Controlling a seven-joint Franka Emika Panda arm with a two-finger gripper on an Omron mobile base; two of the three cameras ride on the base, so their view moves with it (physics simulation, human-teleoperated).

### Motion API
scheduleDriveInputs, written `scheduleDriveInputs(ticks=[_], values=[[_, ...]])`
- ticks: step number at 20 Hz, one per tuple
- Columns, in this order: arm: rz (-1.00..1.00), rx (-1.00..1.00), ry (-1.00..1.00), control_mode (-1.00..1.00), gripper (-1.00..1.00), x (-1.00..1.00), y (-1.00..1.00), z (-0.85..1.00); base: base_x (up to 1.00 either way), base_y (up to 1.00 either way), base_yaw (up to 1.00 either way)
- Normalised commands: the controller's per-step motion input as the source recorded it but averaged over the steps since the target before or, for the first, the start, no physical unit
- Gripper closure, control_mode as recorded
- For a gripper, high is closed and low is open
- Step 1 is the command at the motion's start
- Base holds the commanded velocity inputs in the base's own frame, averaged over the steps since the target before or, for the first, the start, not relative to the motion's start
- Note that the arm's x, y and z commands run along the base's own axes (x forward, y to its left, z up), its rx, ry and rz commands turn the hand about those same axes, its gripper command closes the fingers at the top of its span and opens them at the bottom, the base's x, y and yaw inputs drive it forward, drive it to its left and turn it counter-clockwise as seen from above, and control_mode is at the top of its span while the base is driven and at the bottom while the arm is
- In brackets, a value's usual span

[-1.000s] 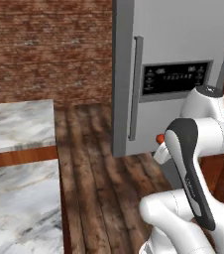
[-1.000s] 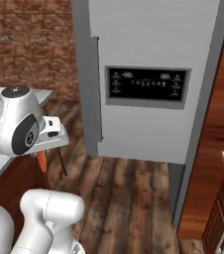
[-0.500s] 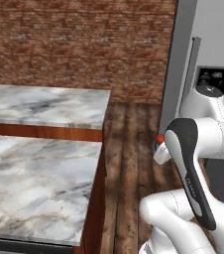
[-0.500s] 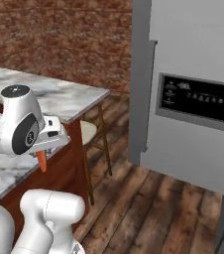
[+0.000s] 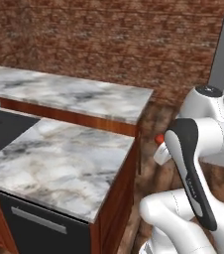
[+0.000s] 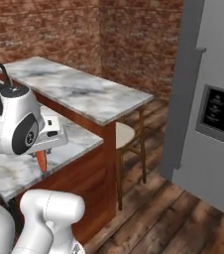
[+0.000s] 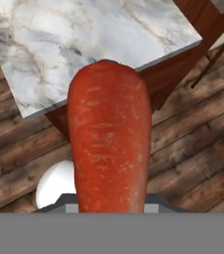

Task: Place the carrots inside the fridge drawer. Close the drawer after placing the vegetables.

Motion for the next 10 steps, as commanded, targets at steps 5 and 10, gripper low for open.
scheduleDriveInputs(ticks=[5, 10], values=[[0.00, 0.00, 0.00, 1.00, 1.00, 0.00, 0.00, 0.00, 0.20, -0.01, 0.24], [0.00, 0.00, 0.00, 1.00, 1.00, 0.00, 0.00, 0.00, -0.28, 0.13, 0.54]])
